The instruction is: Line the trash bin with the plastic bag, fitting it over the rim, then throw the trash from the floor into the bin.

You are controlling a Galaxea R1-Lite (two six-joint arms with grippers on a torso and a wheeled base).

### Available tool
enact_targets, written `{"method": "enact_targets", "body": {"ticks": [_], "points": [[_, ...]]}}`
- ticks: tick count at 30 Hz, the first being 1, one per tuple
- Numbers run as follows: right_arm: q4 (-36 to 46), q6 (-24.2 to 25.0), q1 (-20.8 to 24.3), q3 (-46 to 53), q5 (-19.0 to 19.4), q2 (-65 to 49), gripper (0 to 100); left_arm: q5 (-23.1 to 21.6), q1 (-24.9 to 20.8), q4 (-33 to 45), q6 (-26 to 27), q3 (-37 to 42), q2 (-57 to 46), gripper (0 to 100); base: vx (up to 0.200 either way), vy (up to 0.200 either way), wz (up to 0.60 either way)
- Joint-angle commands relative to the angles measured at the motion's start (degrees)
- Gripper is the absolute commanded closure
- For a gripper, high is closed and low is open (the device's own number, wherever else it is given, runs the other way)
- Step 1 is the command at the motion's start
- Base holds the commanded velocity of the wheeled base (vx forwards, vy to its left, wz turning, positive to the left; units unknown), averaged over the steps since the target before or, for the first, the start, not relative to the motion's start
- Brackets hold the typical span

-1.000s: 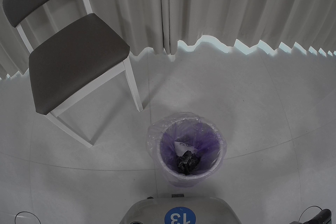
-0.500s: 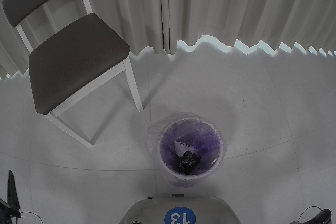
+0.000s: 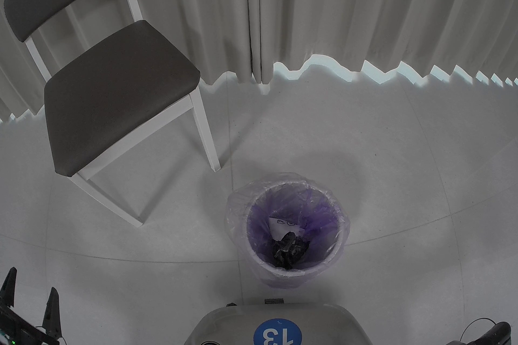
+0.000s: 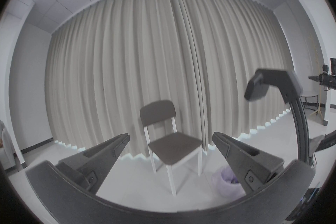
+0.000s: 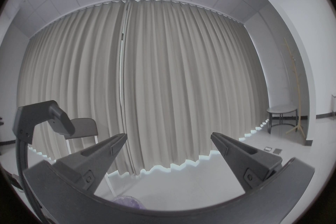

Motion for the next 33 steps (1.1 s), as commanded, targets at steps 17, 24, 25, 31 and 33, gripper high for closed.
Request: {"method": "enact_targets", "body": {"ticks": [17, 24, 25, 31, 33], "points": [[1.72, 0.18, 0.01, 3.88, 0.83, -0.68, 0, -4.10, 0.02, 3.17, -3.39, 1.05, -0.93, 0, 0.000, 0.000, 0.00], [8.05, 3.52, 0.01, 3.88, 0.12, -0.68, 0, -4.01, 0.02, 3.17, -3.39, 1.05, -0.93, 0, 0.000, 0.000, 0.00], [9.81, 4.75, 0.01, 3.88, 0.12, -0.68, 0, -4.01, 0.02, 3.17, -3.39, 1.05, -0.93, 0, 0.000, 0.000, 0.00], [19.39, 6.51, 0.01, 3.88, 0.12, -0.68, 0, -4.01, 0.02, 3.17, -3.39, 1.05, -0.93, 0, 0.000, 0.000, 0.00], [22.20, 7.38, 0.01, 3.88, 0.12, -0.68, 0, -4.10, 0.02, 3.17, -3.31, 1.05, -0.93, 0, 0.000, 0.000, 0.00]]}}
